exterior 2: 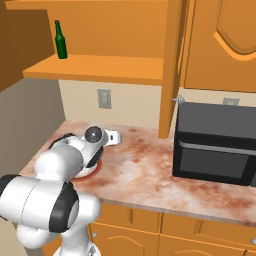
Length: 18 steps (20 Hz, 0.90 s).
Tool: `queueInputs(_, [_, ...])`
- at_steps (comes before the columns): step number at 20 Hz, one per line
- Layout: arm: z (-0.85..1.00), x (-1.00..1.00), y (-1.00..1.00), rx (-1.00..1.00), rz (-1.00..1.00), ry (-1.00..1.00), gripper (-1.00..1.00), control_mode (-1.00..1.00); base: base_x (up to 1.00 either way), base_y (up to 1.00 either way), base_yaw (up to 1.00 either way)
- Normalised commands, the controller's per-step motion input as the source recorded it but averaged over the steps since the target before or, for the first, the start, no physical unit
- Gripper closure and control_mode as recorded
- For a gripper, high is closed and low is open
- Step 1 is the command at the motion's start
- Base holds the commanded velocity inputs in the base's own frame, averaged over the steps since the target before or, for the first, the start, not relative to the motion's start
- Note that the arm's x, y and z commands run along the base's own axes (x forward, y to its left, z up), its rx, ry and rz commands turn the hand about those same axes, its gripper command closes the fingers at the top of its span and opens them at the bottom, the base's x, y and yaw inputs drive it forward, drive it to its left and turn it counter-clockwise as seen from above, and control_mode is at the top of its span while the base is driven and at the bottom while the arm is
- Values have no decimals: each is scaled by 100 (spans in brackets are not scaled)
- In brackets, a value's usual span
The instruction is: Pick the avocado and bread from the counter and place them on the plate. Then pick the jam from the cabinet and place it next to the plate. Lastly close the cabinet door.
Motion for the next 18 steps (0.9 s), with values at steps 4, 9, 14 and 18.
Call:
queueInputs(4, [-24,42,0,0,0,0,100,-100,0,0,0])
queueInputs(9, [-49,26,0,0,0,0,-100,-100,0,0,0])
queueInputs(14, [-20,0,0,0,0,0,-100,-100,0,0,0])
queueInputs(18, [11,0,0,1,0,-3,-100,-100,0,0,0])
